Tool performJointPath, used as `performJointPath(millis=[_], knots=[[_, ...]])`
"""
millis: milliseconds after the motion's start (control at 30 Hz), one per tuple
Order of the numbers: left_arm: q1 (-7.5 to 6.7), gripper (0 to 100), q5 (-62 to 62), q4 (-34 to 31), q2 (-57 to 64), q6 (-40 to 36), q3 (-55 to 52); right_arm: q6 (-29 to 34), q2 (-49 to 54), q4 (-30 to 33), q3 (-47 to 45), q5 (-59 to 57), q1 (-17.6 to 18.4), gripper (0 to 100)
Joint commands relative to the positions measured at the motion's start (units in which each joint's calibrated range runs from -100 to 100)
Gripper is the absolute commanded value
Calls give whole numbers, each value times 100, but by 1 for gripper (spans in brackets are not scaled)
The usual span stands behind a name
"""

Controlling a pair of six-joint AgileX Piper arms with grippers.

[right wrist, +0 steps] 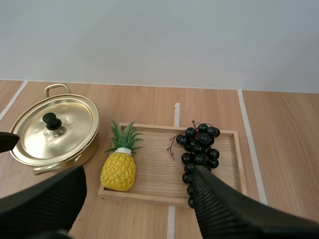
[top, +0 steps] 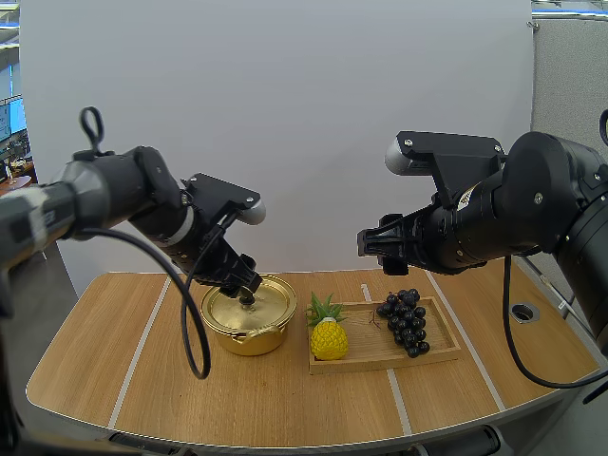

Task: Open the pot, put the grape inside, and close it

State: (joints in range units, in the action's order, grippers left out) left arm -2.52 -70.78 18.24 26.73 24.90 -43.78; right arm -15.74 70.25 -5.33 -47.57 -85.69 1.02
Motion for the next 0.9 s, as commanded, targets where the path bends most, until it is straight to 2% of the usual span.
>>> performJointPath(millis=[0,433,867], knots=[[-50,100,307,134,-440,66,238,-29,13,2,39,54,-20,100],[-50,100,322,85,-1918,66,1185,-29,13,2,39,54,-20,100],[-50,100,693,85,-2597,163,1298,-29,13,2,39,54,-20,100]])
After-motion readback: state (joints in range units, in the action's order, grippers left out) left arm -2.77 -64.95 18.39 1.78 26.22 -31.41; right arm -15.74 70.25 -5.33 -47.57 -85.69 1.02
